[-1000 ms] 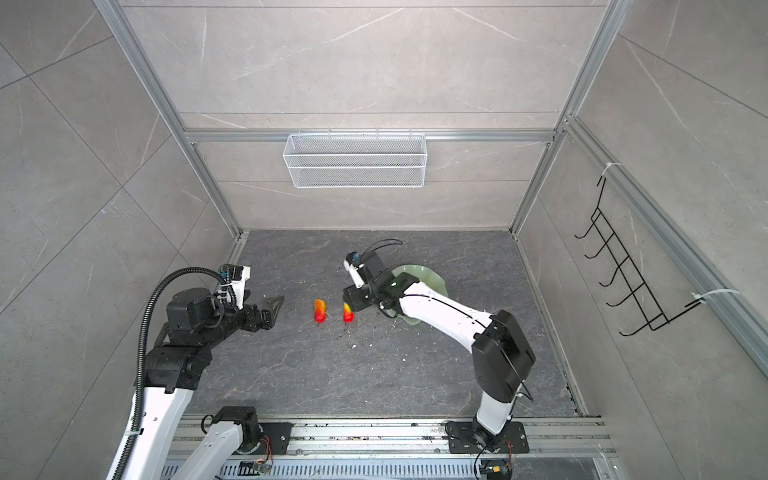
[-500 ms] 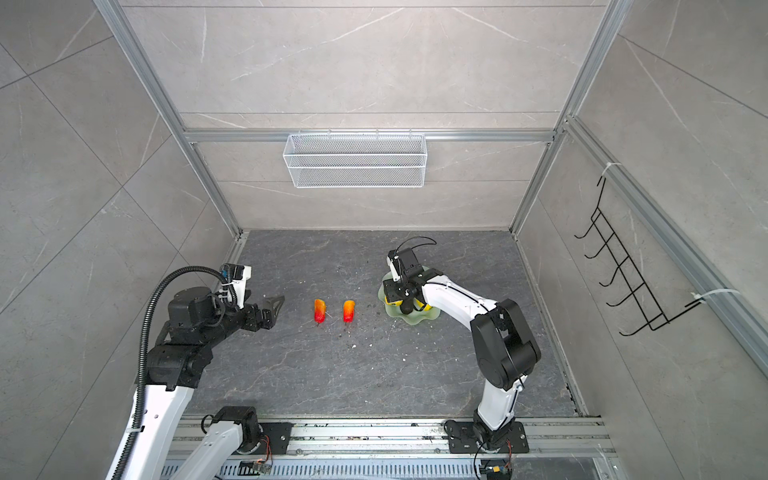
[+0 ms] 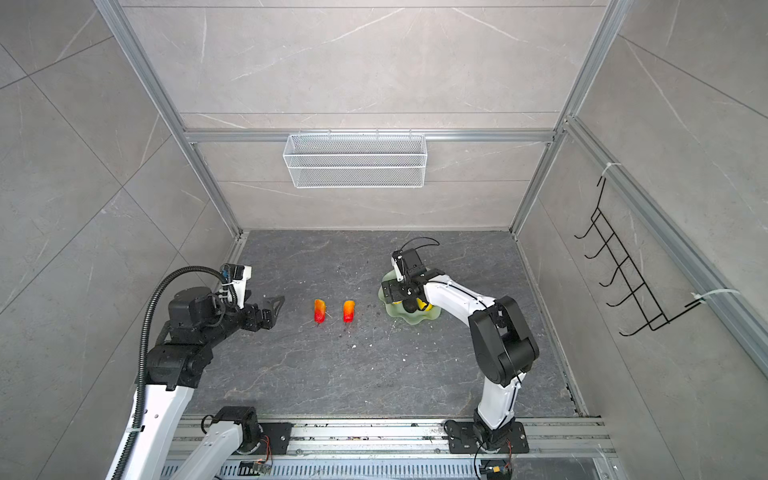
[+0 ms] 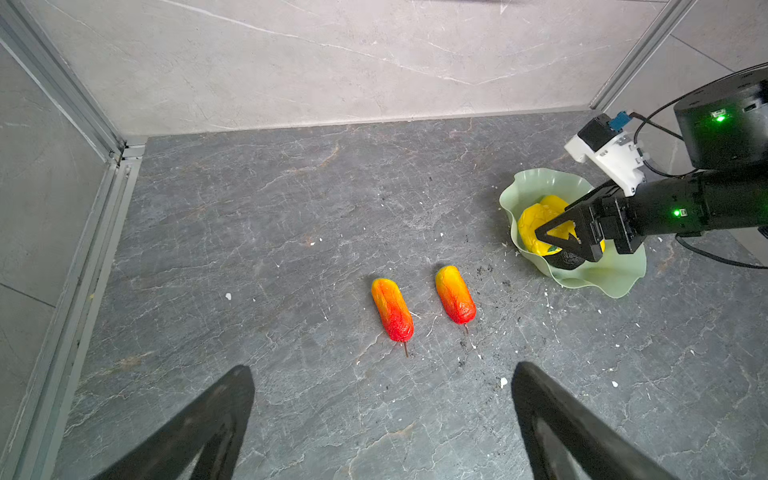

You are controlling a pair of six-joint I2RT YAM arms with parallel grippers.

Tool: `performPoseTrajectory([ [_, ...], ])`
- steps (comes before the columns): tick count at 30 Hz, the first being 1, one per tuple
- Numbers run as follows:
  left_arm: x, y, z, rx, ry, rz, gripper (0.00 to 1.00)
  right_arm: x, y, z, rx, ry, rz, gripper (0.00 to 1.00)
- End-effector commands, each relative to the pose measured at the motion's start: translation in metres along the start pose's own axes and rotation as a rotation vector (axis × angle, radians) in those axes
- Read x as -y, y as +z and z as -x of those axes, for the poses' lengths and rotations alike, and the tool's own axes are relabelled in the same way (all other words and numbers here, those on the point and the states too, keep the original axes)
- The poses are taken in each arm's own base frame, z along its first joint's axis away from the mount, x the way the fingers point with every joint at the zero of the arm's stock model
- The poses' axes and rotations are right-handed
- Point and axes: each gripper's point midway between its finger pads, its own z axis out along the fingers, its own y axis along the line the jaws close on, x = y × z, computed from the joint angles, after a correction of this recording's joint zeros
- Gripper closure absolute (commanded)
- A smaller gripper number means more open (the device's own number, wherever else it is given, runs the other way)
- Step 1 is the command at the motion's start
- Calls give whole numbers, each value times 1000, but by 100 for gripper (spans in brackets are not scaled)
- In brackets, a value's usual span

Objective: Place and organize the fake fruits in the fruit bowl
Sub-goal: 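Place the lemon into the bowl next to the avocado and release, then move the right gripper to the nearer red-orange mango and grasp it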

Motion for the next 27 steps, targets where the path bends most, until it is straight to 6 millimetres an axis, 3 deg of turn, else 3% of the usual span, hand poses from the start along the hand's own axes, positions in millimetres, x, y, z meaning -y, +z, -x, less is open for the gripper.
performPoseTrajectory([
  [1, 2, 1, 8, 33, 14, -20, 0, 0, -31, 25, 56, -51, -13, 1],
  [6, 2, 1, 8, 32, 14, -17, 0, -27, -64, 46, 105, -142, 69, 0],
  [10, 0, 2, 7, 27, 11, -11, 0, -77, -74, 42, 117, -233, 168, 1],
  [14, 0, 3, 6, 25, 11, -11, 0, -130, -59, 27, 83, -276, 247, 0],
  [17, 1, 3, 6, 24, 11, -13, 0, -151, -37, 20, 50, -248, 268, 0],
  [22, 1, 2, 7, 27, 12, -13, 0, -151, 1, 15, 10, -158, 217, 1],
  [27, 1, 2, 6, 27, 12, -15, 0, -156, 30, 7, -40, -120, 205, 8],
])
